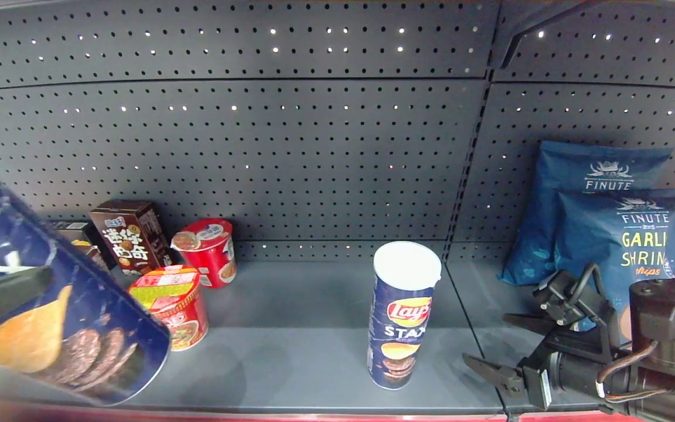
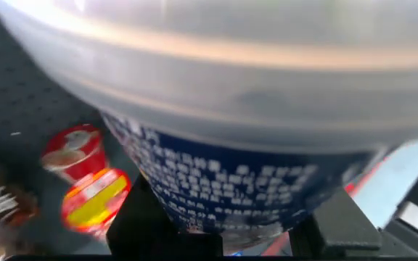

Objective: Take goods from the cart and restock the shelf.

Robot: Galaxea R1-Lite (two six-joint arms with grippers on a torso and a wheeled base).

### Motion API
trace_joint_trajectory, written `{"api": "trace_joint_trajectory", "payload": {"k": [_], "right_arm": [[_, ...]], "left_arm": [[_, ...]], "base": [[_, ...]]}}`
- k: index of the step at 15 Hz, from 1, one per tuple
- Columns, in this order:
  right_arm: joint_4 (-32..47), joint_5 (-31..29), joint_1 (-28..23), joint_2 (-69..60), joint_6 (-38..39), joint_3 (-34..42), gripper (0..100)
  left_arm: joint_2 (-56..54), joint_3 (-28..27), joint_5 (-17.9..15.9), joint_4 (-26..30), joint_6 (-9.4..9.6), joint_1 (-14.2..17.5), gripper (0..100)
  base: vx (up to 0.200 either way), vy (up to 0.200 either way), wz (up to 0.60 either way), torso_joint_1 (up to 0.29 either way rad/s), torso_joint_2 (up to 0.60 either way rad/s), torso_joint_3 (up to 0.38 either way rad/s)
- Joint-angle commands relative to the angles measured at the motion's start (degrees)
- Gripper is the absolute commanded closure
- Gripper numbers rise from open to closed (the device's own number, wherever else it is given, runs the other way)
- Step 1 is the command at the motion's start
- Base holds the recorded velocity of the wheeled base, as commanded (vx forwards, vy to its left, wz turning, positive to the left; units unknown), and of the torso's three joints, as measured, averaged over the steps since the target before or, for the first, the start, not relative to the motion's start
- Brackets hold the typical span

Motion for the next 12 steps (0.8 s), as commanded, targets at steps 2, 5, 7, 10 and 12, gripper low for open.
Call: {"api": "trace_joint_trajectory", "payload": {"k": [2, 5, 7, 10, 12], "right_arm": [[-0.2, 0.0, -0.1, 0.0, 0.1, -0.6, 0], [-0.2, 0.1, -0.3, 0.0, 0.1, -0.6, 0], [-0.2, 0.1, -0.3, 0.0, 0.2, -0.7, 0], [-0.2, 0.2, -0.4, 0.1, 0.2, -1.0, 0], [-0.2, 0.3, -0.5, 0.1, 0.2, -1.2, 0]], "left_arm": [[15.4, -0.8, -0.9, -3.1, 0.61, -4.0, 100], [26.8, -1.2, -1.1, -15.7, 0.52, -6.8, 100], [33.3, -3.5, -1.7, -21.0, 0.44, -8.3, 100], [39.6, -5.5, -7.0, -22.4, 1.40, -9.4, 100], [43.3, -6.9, -12.9, -25.8, 1.84, -9.0, 100]], "base": [[0.000, 0.000, 0.00, 0.000, 0.00, 0.000], [0.000, 0.000, 0.00, 0.000, 0.00, 0.000], [0.000, 0.000, 0.00, 0.000, 0.00, 0.000], [0.000, 0.000, 0.00, 0.000, 0.00, 0.000], [0.000, 0.000, 0.00, 0.000, 0.00, 0.000]]}}
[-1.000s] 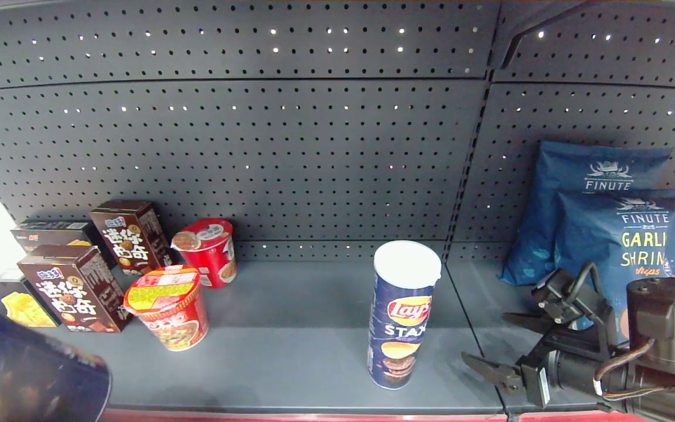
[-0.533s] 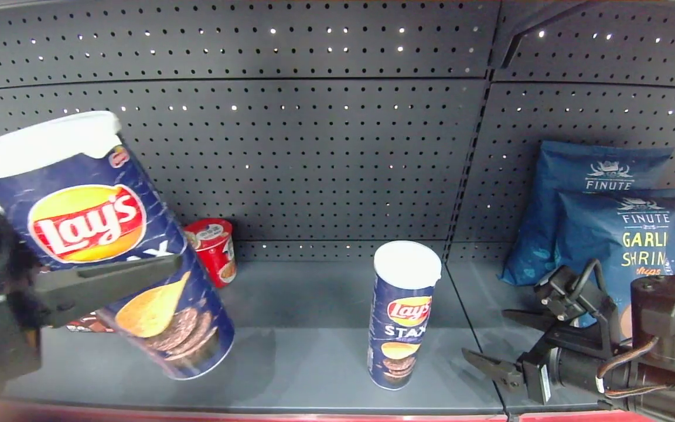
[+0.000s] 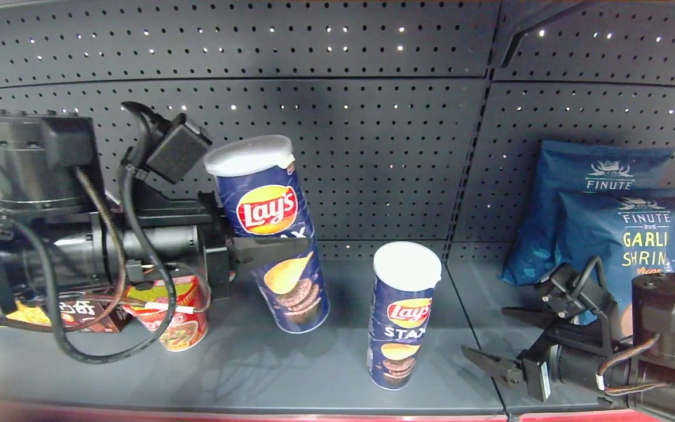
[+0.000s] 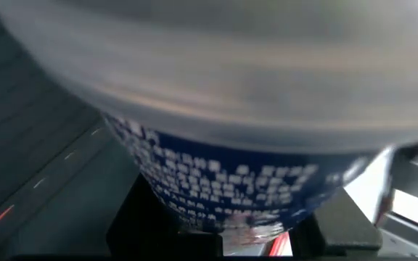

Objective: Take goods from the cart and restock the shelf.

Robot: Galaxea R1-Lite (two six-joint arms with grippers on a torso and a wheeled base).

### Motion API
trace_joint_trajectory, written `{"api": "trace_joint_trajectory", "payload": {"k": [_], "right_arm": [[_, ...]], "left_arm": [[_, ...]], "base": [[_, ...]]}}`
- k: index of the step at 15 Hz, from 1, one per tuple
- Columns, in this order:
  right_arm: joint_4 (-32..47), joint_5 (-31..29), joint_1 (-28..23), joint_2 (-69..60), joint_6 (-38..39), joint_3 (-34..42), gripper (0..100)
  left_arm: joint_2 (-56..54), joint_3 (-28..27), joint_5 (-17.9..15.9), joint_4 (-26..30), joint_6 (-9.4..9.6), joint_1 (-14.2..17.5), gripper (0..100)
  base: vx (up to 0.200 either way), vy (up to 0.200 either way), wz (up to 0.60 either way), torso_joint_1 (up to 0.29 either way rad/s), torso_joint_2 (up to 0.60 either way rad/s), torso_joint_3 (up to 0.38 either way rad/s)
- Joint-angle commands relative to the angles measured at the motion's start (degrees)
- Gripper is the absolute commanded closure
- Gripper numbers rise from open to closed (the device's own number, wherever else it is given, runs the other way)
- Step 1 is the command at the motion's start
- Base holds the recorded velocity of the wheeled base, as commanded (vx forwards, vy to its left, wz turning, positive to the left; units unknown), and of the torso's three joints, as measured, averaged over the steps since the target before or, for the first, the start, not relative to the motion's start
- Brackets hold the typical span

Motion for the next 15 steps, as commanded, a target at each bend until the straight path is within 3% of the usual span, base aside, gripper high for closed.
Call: {"api": "trace_joint_trajectory", "payload": {"k": [1, 4, 6, 11, 12, 15], "right_arm": [[0.0, 0.1, 0.1, 0.1, 0.1, -0.4, 0], [0.0, 0.1, 0.0, 0.0, 0.5, -1.0, 0], [0.0, 0.1, 0.0, -0.2, 0.6, -1.2, 0], [0.0, 0.1, -0.1, 0.2, 0.6, -2.7, 0], [0.0, 0.1, -0.1, 0.7, 0.6, -3.6, 0], [0.0, 0.1, 0.0, 0.9, 1.5, -4.1, 0]], "left_arm": [[9.4, -4.3, -2.2, -2.9, 0.52, 0.1, 100], [18.0, -13.1, -2.2, -3.2, 0.96, 1.4, 100], [23.2, -19.2, -2.3, -2.7, 2.63, 1.7, 100], [29.0, -23.4, -2.2, -2.8, 4.39, 1.0, 100], [31.1, -24.5, -2.3, -2.7, 6.50, 1.0, 100], [34.6, -28.7, -2.3, -2.6, 6.76, 1.0, 100]], "base": [[0.000, 0.000, 0.00, 0.000, 0.00, 0.000], [0.000, 0.000, 0.00, 0.000, 0.00, 0.000], [0.000, 0.000, 0.00, 0.000, 0.00, 0.000], [0.000, 0.000, 0.00, 0.000, 0.00, 0.000], [0.000, 0.000, 0.00, 0.000, 0.00, 0.000], [0.000, 0.000, 0.00, 0.000, 0.00, 0.000]]}}
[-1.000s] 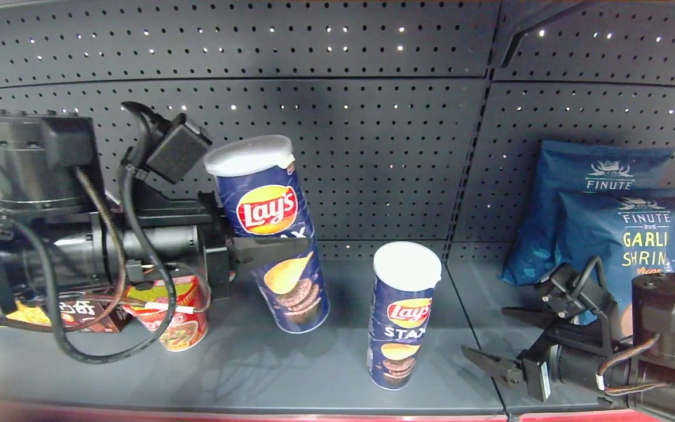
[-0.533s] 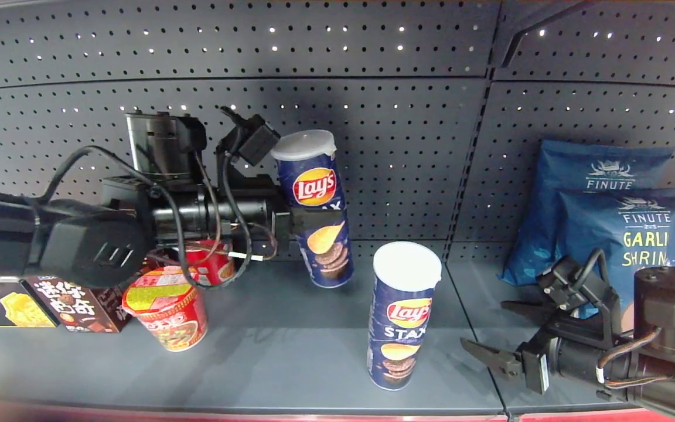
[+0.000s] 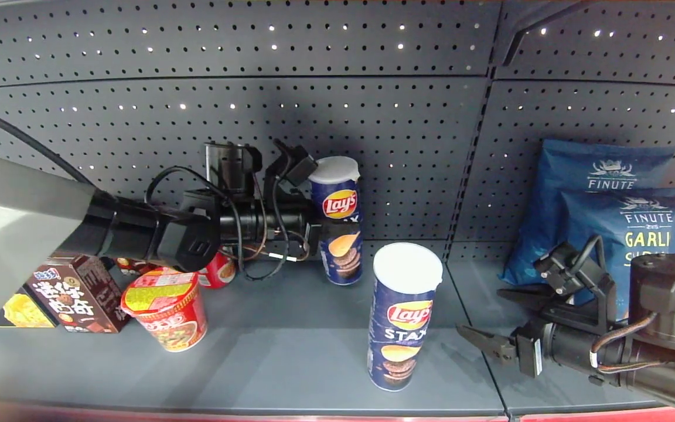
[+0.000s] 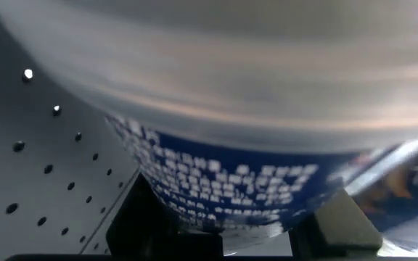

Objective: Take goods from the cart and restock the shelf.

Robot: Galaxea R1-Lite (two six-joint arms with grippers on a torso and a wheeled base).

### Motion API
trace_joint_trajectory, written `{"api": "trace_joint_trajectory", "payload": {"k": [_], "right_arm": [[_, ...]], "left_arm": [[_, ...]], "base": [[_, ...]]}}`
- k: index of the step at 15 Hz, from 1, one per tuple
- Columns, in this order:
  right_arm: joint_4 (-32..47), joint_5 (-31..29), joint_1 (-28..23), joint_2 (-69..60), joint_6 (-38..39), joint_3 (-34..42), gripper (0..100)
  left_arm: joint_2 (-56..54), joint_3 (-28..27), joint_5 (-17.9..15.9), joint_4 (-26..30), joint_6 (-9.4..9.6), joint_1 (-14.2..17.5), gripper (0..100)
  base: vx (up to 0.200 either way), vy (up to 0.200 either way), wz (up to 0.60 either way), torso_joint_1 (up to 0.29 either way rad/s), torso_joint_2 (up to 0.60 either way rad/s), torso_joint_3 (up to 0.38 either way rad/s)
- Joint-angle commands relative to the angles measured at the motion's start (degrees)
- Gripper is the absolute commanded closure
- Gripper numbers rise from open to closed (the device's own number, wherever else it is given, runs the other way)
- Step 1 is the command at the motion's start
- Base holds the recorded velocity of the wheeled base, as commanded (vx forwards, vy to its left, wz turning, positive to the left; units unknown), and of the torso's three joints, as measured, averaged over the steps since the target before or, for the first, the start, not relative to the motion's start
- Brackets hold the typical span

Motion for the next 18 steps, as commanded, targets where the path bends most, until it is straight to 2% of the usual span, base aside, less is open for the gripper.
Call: {"api": "trace_joint_trajectory", "payload": {"k": [1, 5, 16, 17, 18], "right_arm": [[-0.1, 0.0, 0.1, 0.4, 0.1, -0.2, 0], [-0.1, 0.0, 0.1, 0.4, 0.1, -0.1, 0], [-0.1, 0.2, 0.1, 0.4, 0.1, 0.6, 0], [-0.1, 0.2, 0.1, 0.4, 0.1, 0.6, 0], [-0.1, 0.2, 0.1, 0.3, 0.1, 0.7, 0]], "left_arm": [[3.3, -2.6, 0.0, 0.0, 0.12, -0.1, 100], [7.0, -7.4, -0.1, 0.2, 0.12, -0.9, 100], [11.2, -10.6, -0.1, 0.2, 0.12, -1.7, 100], [11.6, -11.2, -0.1, 0.2, 0.12, -1.8, 0], [11.6, -11.2, -0.1, 0.3, 0.12, -2.0, 0]], "base": [[0.000, 0.000, 0.00, 0.000, 0.00, 0.000], [0.000, 0.000, 0.00, 0.000, 0.00, 0.000], [0.000, 0.000, 0.00, 0.000, 0.00, 0.000], [0.000, 0.000, 0.00, 0.000, 0.00, 0.000], [0.000, 0.000, 0.00, 0.000, 0.00, 0.000]]}}
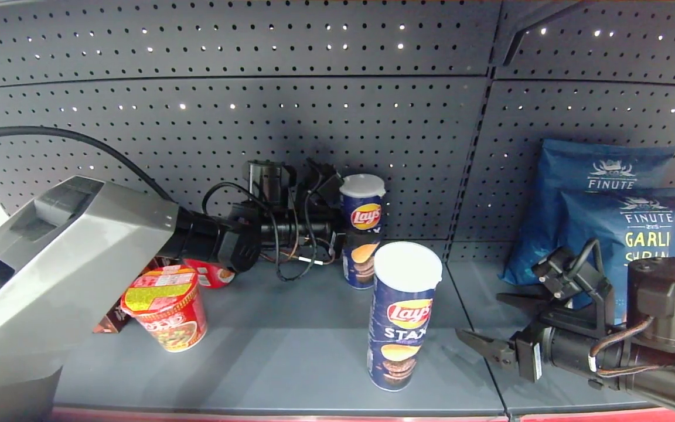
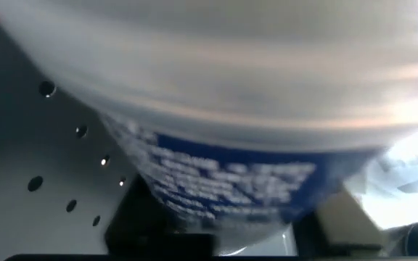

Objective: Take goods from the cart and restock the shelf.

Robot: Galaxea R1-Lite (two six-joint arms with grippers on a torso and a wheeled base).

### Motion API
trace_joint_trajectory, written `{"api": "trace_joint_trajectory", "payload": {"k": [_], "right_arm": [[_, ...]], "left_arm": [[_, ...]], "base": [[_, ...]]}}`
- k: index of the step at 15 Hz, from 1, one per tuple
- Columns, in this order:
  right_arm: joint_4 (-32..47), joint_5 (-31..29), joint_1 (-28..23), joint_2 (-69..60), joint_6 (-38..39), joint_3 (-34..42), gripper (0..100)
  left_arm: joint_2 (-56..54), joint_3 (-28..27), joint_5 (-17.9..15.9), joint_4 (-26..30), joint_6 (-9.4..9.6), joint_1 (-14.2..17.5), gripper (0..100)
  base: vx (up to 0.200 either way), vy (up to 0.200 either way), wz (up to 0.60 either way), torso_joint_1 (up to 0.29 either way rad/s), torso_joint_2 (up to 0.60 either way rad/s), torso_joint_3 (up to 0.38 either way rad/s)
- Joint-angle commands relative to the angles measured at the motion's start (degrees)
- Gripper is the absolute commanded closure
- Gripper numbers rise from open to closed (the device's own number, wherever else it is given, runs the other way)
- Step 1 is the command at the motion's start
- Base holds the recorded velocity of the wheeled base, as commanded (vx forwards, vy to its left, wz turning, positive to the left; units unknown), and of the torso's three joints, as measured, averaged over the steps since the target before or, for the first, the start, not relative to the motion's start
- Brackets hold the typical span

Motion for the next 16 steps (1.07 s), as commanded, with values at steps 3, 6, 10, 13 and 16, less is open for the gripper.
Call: {"api": "trace_joint_trajectory", "payload": {"k": [3, 6, 10, 13, 16], "right_arm": [[0.0, 0.0, 0.0, 0.0, 0.0, 0.7, 0], [0.1, -0.2, 0.1, 0.2, -0.2, 2.7, 0], [0.2, -0.6, 0.0, 0.8, -0.4, 4.3, 0], [0.4, -1.0, 0.0, 0.9, -0.5, 4.8, 0], [0.6, -5.5, 1.1, 0.8, -0.5, 4.3, 0]], "left_arm": [[-0.2, 1.1, 0.4, 0.0, -0.07, -0.9, 0], [-5.9, 8.1, 2.5, -0.1, 0.01, -0.8, 0], [-17.5, 20.3, 7.5, 0.0, -0.07, 0.0, 0], [-25.5, 27.5, 12.2, 0.1, -0.51, 0.8, 0], [-34.3, 35.6, 16.7, 1.1, -1.74, 1.4, 0]], "base": [[0.000, 0.000, 0.00, 0.000, 0.00, 0.000], [0.000, 0.000, 0.00, 0.000, 0.00, 0.000], [0.000, 0.000, 0.00, 0.000, 0.00, 0.000], [0.000, 0.000, 0.00, 0.000, 0.00, 0.000], [0.000, 0.000, 0.00, 0.000, 0.00, 0.000]]}}
